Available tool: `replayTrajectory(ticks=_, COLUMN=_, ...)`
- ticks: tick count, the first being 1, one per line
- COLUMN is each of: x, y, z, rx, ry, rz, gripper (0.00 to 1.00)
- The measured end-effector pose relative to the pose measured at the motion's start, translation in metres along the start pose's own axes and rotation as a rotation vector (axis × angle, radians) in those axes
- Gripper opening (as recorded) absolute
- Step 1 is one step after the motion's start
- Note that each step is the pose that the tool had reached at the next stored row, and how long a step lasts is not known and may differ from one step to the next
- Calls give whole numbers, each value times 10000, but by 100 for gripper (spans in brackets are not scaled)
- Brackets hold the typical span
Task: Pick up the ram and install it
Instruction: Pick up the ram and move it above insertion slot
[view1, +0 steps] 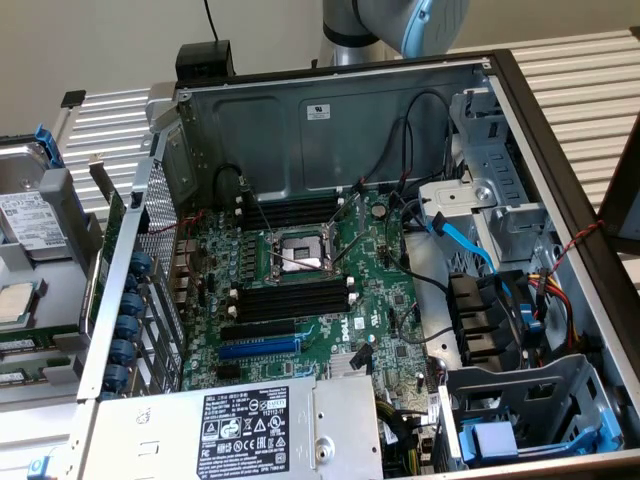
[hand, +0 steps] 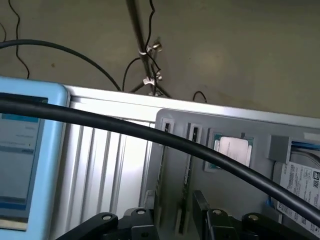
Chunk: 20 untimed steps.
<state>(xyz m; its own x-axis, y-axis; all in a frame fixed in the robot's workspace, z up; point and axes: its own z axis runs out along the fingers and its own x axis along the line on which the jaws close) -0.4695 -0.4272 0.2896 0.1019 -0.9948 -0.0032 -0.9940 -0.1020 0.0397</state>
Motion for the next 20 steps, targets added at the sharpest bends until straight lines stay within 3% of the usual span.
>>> replayTrajectory(ticks=6, x=1, y=-5, z=109, rx=1, ry=-23, rz=577, gripper=42)
replayTrajectory(ticks=14, x=4, y=-46, z=252, rx=4, ry=-38, rz=964, gripper=42)
replayTrajectory(ticks=20, x=5, y=-49, z=269, rx=5, ry=-41, rz=977, gripper=42)
